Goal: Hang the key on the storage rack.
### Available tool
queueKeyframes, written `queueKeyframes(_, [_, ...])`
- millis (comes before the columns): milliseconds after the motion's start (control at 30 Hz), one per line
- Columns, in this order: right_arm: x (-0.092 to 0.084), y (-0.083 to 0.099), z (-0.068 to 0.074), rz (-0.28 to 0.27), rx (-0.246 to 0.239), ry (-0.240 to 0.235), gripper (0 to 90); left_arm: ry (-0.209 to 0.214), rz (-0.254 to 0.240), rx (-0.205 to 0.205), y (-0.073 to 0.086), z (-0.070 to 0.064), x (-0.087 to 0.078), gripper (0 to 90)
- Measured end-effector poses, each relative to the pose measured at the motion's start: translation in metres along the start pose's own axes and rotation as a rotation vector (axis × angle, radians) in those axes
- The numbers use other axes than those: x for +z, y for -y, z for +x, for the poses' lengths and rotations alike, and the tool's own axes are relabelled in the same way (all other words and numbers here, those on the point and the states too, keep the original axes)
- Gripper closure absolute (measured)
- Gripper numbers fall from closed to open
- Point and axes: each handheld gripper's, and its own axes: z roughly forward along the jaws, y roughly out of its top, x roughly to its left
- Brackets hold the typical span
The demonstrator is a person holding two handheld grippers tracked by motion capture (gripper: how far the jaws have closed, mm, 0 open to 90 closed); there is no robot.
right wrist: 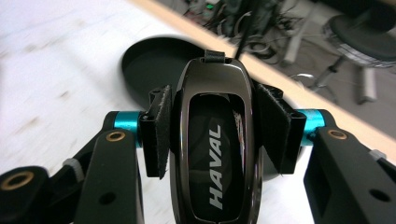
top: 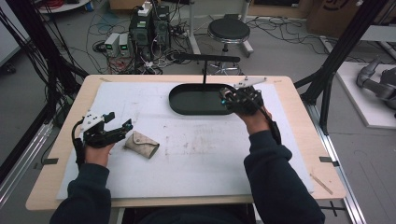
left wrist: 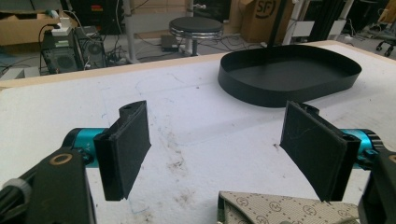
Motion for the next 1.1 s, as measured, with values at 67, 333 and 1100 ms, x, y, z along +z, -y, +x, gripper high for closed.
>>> queueKeyframes(67, [0.002, -0.009, -0.010, -0.016, 0.009, 0.033, 49.8, 0.000, 0.001, 0.001, 0.000, 0.000, 0.000, 23.8])
queueKeyframes(333, [0.013, -0.031, -0.041, -0.018, 0.067, 0.109, 49.7, 0.003, 0.002, 0.001, 0.000, 0.000, 0.000, 23.8])
queueKeyframes(1100, [0.031, -0.070, -0.081, -0.028, 0.167, 0.253, 49.6, 0.005, 0.002, -0.007, 0.000, 0.001, 0.000, 24.1])
